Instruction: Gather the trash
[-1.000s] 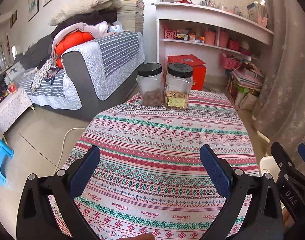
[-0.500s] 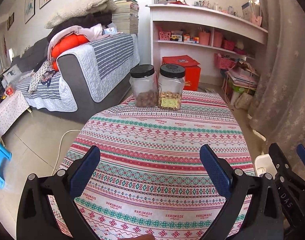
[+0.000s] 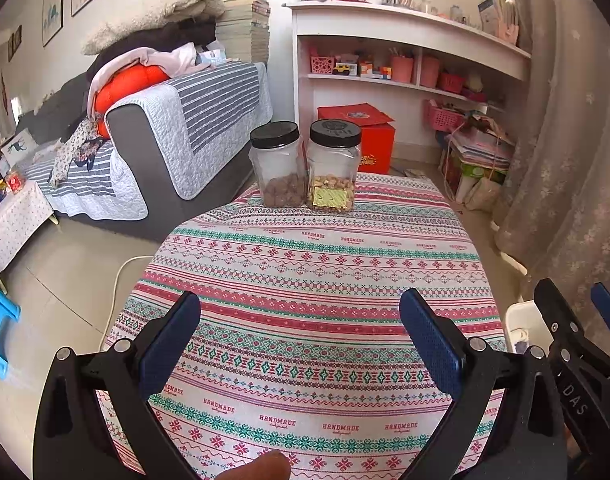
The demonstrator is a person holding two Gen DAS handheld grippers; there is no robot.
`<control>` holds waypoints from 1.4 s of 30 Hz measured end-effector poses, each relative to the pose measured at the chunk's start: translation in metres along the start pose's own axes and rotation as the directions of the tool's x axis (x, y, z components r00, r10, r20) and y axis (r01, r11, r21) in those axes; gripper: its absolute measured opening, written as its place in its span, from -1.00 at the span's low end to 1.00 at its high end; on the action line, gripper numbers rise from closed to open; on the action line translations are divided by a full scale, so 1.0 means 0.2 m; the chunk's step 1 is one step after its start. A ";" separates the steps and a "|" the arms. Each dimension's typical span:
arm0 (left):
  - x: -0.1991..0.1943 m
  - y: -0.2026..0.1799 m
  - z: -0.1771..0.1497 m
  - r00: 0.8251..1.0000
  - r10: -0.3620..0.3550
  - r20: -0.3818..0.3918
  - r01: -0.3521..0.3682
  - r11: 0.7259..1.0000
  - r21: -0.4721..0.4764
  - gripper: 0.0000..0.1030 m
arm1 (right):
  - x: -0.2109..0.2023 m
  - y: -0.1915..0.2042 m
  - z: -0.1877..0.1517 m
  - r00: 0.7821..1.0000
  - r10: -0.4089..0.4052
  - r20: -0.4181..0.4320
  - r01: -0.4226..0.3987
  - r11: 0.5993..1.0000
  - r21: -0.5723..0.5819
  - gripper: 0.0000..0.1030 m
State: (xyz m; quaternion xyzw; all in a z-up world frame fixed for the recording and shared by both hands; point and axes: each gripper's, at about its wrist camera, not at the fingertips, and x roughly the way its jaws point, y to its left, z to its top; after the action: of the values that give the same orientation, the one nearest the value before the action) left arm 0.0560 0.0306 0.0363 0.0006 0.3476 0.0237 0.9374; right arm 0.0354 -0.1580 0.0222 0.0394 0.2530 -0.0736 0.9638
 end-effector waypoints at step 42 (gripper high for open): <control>0.01 -0.01 0.00 1.000 -0.018 -0.007 0.018 1.000 -0.001 0.87 | 0.04 -0.03 -0.01 1.000 -0.003 -0.017 0.004 1.000 0.013 0.87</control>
State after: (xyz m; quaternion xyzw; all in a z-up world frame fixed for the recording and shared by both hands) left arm 0.0569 0.0285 0.0347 -0.0029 0.3511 0.0156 0.9362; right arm 0.0398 -0.1639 0.0163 0.0458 0.2607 -0.0766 0.9613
